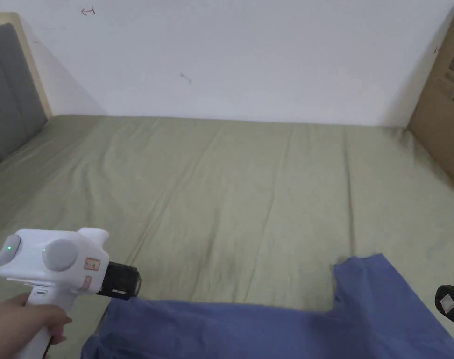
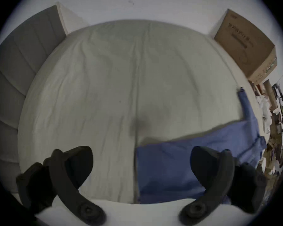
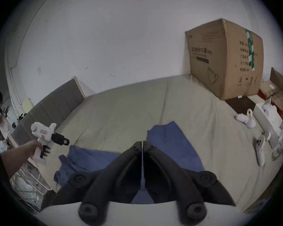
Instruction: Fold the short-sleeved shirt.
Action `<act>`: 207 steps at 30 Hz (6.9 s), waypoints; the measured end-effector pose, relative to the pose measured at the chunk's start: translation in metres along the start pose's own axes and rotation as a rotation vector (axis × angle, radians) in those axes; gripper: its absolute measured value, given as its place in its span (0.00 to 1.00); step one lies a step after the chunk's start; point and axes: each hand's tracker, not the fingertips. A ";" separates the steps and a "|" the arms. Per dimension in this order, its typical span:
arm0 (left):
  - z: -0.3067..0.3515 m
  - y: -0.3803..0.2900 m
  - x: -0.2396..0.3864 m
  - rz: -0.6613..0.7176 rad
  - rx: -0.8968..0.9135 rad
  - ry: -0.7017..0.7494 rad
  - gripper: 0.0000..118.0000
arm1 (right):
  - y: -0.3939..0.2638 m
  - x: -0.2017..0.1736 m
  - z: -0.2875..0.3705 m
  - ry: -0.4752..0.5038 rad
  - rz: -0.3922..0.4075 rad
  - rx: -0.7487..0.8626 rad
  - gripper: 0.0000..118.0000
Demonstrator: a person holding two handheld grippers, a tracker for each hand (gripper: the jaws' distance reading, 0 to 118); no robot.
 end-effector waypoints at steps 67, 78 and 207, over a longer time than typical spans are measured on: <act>0.083 -0.117 -0.020 -0.076 0.185 -0.329 0.01 | -0.047 0.104 -0.009 -0.165 -0.147 -0.324 0.01; 0.072 -0.167 -0.004 -0.048 0.128 -0.208 0.73 | -0.115 0.110 -0.011 -0.257 -0.140 -0.492 0.34; 0.058 -0.115 0.042 0.279 0.110 -0.765 0.15 | -0.003 -0.023 0.035 -0.016 0.167 0.166 0.00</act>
